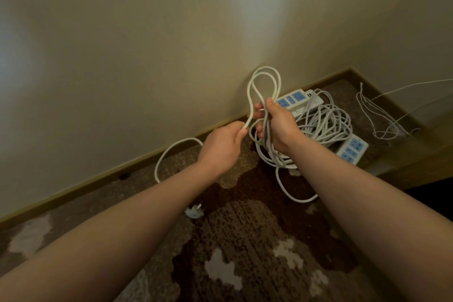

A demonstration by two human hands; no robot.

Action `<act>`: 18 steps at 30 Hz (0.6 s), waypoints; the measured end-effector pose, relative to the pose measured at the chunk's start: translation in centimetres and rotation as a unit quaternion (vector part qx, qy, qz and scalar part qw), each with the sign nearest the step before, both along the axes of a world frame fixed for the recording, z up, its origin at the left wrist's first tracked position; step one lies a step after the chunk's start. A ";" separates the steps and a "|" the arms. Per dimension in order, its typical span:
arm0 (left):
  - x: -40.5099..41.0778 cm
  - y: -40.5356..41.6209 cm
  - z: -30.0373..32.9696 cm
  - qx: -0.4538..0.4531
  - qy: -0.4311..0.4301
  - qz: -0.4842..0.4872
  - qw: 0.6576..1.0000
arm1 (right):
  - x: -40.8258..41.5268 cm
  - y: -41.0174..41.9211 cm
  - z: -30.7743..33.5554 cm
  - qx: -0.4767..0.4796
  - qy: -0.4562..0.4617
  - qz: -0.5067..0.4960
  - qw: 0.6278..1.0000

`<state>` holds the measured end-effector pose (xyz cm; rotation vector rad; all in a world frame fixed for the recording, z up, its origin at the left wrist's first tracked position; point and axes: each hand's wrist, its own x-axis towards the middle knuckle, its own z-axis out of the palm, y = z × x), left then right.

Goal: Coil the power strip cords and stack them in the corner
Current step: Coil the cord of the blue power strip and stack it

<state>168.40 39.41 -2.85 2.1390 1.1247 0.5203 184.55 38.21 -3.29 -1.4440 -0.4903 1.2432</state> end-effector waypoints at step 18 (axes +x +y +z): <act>1.0 0.3 0.1 -0.098 0.033 -0.111 0.988 | -0.7 0.1 0.5 0.020 0.111 -0.009 0.994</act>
